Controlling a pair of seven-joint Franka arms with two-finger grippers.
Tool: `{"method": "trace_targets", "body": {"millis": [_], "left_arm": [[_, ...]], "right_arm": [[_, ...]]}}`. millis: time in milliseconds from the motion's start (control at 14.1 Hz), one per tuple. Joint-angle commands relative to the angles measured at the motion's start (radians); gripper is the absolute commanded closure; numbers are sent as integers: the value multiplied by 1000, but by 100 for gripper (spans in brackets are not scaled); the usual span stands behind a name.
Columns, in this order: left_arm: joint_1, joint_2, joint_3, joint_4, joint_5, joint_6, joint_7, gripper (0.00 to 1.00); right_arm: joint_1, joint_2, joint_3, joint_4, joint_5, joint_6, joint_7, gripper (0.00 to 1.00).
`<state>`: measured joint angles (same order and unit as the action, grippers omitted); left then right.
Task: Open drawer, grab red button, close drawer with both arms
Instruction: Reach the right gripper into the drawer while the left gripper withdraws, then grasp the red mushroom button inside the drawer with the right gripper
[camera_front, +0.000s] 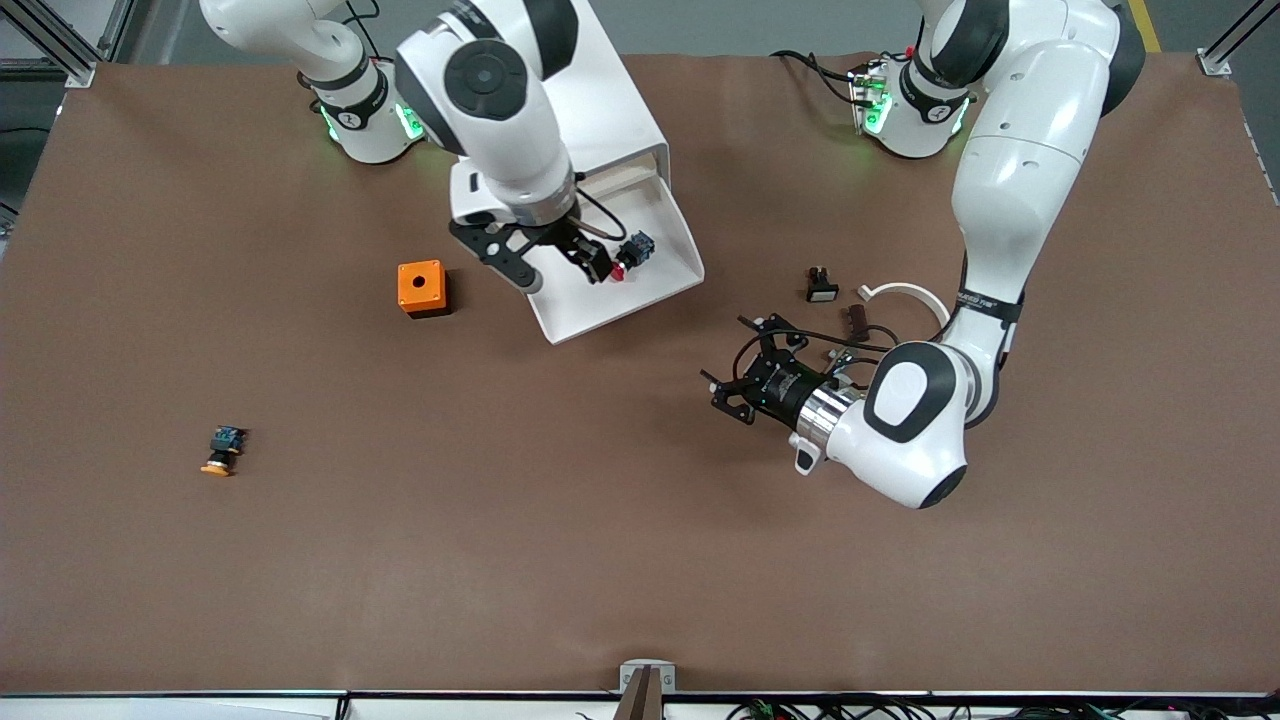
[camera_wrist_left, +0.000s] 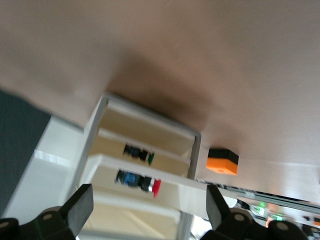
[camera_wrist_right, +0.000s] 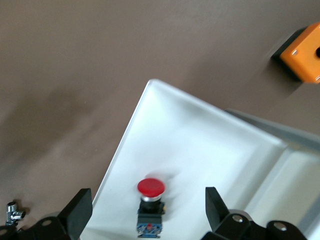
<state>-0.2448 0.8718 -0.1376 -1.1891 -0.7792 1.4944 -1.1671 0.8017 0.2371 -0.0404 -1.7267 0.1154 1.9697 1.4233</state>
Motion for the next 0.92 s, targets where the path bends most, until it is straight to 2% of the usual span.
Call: {"method": "trace_targets", "body": {"millis": [0, 212, 496, 850], "left_arm": [[-30, -57, 13, -10, 131, 73, 142, 1], [-28, -79, 15, -12, 250, 182, 259, 1], [-19, -103, 15, -12, 346, 199, 288, 1], [-28, -114, 18, -14, 357, 293, 287, 1]], "right_arm": [[62, 37, -13, -2, 7, 58, 81, 0], [109, 83, -15, -2, 3, 92, 100, 0], [129, 113, -15, -4, -10, 113, 115, 0], [143, 113, -15, -69, -20, 152, 117, 0]]}}
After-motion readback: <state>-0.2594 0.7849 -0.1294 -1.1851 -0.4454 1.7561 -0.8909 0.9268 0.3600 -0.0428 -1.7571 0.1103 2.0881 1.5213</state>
